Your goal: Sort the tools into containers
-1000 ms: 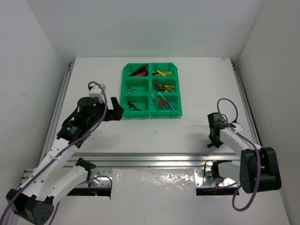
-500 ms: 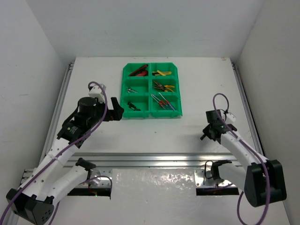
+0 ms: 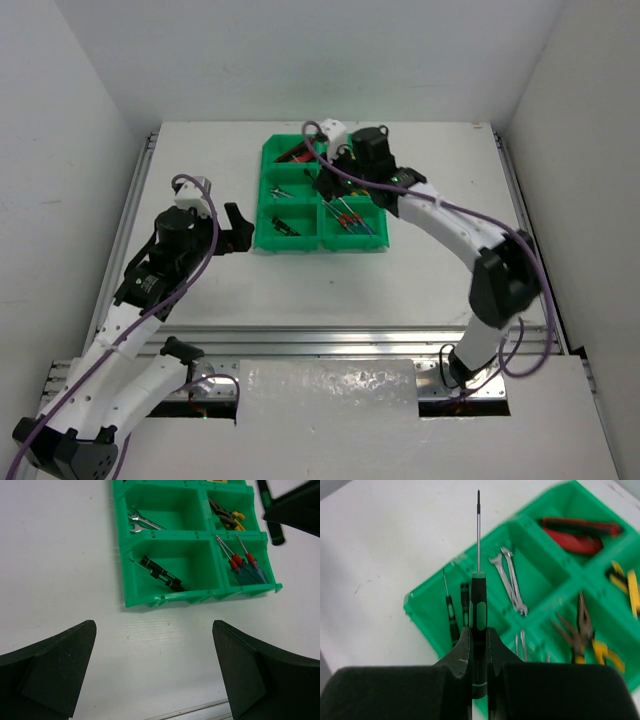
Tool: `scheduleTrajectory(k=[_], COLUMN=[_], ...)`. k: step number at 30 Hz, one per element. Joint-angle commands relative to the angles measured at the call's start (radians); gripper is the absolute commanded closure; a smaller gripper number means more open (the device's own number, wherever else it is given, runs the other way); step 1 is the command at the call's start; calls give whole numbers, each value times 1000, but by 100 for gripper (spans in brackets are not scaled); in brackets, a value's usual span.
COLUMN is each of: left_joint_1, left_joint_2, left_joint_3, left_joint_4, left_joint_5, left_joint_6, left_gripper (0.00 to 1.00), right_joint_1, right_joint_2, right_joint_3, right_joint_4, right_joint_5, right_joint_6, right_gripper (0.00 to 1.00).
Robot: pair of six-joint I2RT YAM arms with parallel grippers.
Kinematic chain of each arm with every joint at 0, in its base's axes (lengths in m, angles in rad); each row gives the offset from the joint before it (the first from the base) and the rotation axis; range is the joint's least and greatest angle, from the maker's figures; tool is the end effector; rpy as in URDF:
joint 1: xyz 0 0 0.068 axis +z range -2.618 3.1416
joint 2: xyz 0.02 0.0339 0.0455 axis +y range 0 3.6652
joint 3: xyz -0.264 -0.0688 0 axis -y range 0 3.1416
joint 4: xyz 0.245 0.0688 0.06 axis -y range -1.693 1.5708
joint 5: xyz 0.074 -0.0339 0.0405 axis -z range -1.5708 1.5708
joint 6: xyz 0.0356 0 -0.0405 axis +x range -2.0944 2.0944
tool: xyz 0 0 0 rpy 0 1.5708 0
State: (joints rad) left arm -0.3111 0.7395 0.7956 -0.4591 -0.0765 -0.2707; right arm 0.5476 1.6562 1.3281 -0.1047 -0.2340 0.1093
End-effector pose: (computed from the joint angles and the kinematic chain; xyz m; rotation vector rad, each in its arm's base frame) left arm 0.1597 -0.0485 0.3221 -0.0101 1.9851 -0.3033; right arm 0.3307 0.2113 0.3088 -0.5949 1.9636 0.6497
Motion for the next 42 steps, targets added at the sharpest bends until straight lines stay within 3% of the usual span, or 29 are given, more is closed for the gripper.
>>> scheduleTrajectory(k=[1,2,4,9,11,12,13,14,15,16,20,21,23,25,26,27,30,31,34,38,42], left_joint_1=[18,21,33,66,73,75,75,75,75,76,101,105,112,115,115,115,115,115,113,110,112], left_joint_2=[-12,-11,-5,6,6,5,8,15,20,24,44,35,6,-9,-15,-18,-48,-57,-92,-135,-216], left_joint_3=[1,2,1,4,2,2,1,-1,1,2,37,46,79,123,135,146,166,169,153,116,-18], left_joint_4=[50,50,48,51,53,54,56,56,56,53,34,31,20,-24,-36,-42,-58,-61,-61,-75,64], left_joint_5=[-32,-34,-32,-19,-13,-11,-8,-6,-6,-6,-75,-97,-193,-279,-296,-313,-353,-377,-465,-517,-471], left_joint_6=[-5,-4,-5,-4,-2,-2,-1,-1,-1,-1,-31,-36,-47,-58,-61,-64,-77,-85,-84,-78,-61], left_gripper=[0,0,0,0,0,0,0,0,0,0,0,0,0,0,0,0,0,0,0,0,0], right_joint_1=[5,15,46,86,91,94,98,101,103,101,101,101,98,92,91,86,86,86,86,86,86], right_joint_2=[184,268,319,390,398,399,396,381,364,341,138,16,-120,-391,-392,-529,-741,-866,-1042,-1164,-1240], right_joint_3=[234,338,381,359,317,306,296,290,289,289,225,192,51,-91,-139,-218,-370,-395,-406,-354,-391], right_joint_4=[-177,-217,-270,-257,-231,-225,-221,-230,-233,-236,-245,-244,-245,-306,-337,-374,-498,-556,-706,-860,-888], right_joint_5=[-201,-197,-182,-172,-197,-202,-203,-200,-197,-185,11,71,289,484,552,603,789,818,893,949,937], right_joint_6=[-286,-299,-332,-341,-332,-327,-324,-321,-315,-307,-217,-191,-107,-18,13,51,188,207,214,248,254], right_gripper=[100,99,99,98,91,85,61,51,20,3,1,1,1,1,1,1,1,1,1,1,1])
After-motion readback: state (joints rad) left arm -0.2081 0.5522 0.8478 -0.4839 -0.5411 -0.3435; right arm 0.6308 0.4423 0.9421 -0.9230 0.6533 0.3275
